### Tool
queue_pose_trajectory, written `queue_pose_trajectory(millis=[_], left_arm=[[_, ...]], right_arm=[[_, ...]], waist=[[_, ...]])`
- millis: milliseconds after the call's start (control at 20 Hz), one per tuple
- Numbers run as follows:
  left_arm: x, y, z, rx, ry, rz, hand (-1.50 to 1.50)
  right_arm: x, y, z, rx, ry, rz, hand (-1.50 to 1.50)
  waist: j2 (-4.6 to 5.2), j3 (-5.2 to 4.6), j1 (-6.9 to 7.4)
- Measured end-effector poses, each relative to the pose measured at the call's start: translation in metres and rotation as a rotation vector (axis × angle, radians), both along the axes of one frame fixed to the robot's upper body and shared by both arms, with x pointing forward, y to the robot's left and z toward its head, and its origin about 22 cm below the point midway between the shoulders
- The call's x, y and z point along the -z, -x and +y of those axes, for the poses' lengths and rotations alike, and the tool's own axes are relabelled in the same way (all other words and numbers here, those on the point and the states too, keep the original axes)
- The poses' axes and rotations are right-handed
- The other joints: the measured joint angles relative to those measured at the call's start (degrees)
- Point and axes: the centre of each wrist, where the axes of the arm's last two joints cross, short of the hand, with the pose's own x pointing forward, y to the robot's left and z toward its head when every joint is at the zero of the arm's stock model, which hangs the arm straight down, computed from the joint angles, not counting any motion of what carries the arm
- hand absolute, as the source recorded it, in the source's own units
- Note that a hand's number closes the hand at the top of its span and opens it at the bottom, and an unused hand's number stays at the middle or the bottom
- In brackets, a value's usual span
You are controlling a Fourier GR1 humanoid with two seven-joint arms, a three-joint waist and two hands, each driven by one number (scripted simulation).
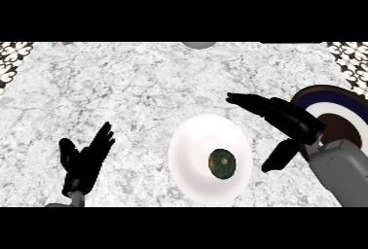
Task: Pick the squash from the plate and place it in the plate
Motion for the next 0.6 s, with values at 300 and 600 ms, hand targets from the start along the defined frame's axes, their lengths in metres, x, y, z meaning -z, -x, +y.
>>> queue_pose_trajectory(millis=[300,600], left_arm=[[-0.003,-0.008,-0.012,0.009,0.0,-0.007,0.0],[-0.005,0.0,-0.008,0.016,-0.007,-0.008,0.0]], right_arm=[[0.015,0.019,0.022,0.028,0.085,0.0,-1.5],[0.034,0.029,0.038,0.017,0.126,0.059,-1.5]], waist=[[0.1,0.02,0.22],[0.14,0.04,0.4]])
